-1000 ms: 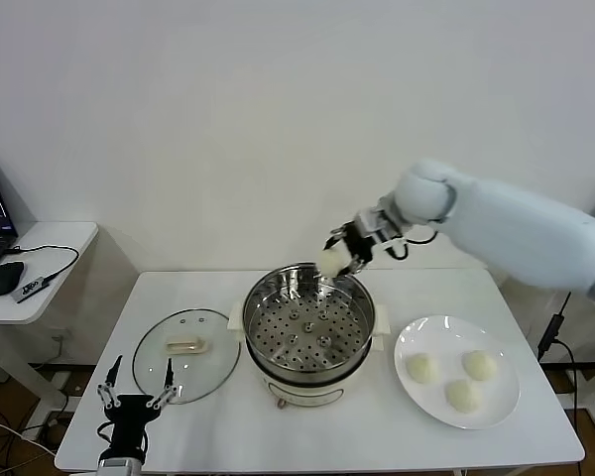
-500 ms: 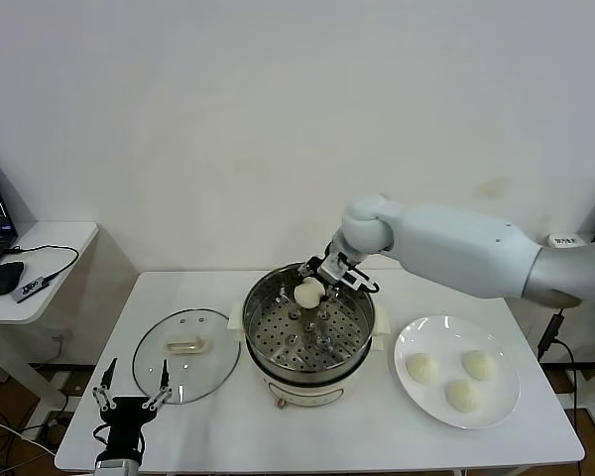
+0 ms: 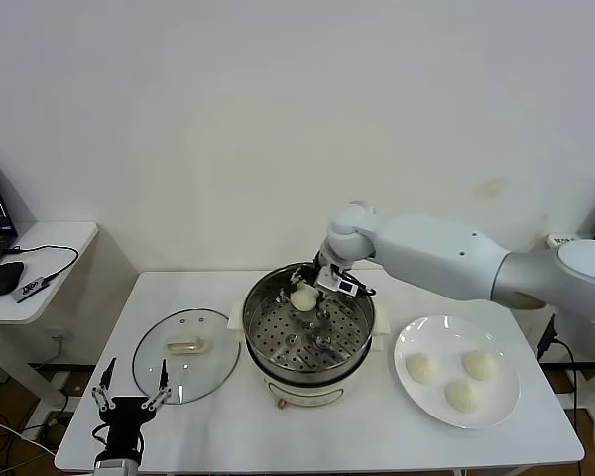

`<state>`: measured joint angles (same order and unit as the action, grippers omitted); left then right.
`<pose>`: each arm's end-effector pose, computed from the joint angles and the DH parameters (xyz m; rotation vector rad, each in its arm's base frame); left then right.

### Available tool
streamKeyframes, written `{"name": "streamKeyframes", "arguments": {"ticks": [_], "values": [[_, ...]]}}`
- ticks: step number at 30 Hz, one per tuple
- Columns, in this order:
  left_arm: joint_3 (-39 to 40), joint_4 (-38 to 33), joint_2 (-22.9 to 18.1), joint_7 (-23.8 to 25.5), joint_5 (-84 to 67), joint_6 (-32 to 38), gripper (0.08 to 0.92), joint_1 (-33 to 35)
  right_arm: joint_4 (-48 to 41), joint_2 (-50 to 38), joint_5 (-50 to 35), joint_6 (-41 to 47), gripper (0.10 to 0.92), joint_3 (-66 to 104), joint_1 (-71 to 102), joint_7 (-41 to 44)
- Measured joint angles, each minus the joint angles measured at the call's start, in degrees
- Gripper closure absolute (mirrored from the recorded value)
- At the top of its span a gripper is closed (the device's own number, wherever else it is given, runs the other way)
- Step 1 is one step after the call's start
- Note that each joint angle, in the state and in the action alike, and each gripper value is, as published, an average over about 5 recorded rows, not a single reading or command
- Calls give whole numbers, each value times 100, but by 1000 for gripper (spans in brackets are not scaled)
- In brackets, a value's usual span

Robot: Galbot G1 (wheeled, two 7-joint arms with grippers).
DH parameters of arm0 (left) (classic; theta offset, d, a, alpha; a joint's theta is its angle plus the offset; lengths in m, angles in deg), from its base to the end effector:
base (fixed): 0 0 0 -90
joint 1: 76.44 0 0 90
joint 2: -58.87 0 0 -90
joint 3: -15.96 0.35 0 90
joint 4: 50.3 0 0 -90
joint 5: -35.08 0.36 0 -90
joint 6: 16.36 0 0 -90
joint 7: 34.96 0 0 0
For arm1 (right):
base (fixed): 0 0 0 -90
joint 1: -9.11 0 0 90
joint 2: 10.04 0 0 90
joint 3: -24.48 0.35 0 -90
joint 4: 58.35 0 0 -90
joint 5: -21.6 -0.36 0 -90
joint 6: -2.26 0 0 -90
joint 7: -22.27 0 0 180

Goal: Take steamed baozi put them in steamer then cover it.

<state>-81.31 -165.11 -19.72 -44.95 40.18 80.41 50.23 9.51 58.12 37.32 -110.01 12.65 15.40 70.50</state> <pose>0.1484 0.0799 -0.3434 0.2339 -3.0427 -0.5067 0.5613 0.1223 -0.1306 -1.9100 0.6778 -2.3312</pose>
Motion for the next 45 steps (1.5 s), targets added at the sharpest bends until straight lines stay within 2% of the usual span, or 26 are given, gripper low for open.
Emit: {"name": "streamKeyframes", "arguments": {"ticks": [6,9,13,18,28,38,45], "values": [[-1,-35,2,2,0,-2,177,22,21,-22,-84,-41,222,-51,-74,15],[7,-62,8,7,-1,-10,177,34,132,-107,-285,43,205,-98,-198,117],[4,-98,36,13,-30,-39,177,47,428,-342,-722,387,203,-146,-459,333],[13,-165,102,-29,-119,-147,177,55,978,-859,-1256,1255,203,-122,-842,589],[44,-341,261,-37,-124,-487,177,81,2171,-2456,-2053,2923,203,136,-1153,866],[84,-383,380,-39,-15,-652,177,24,3087,-4186,-2043,3650,203,562,-515,967],[16,-351,418,-55,49,-725,177,14,3291,-4901,-1716,3826,203,1464,827,966]]}}
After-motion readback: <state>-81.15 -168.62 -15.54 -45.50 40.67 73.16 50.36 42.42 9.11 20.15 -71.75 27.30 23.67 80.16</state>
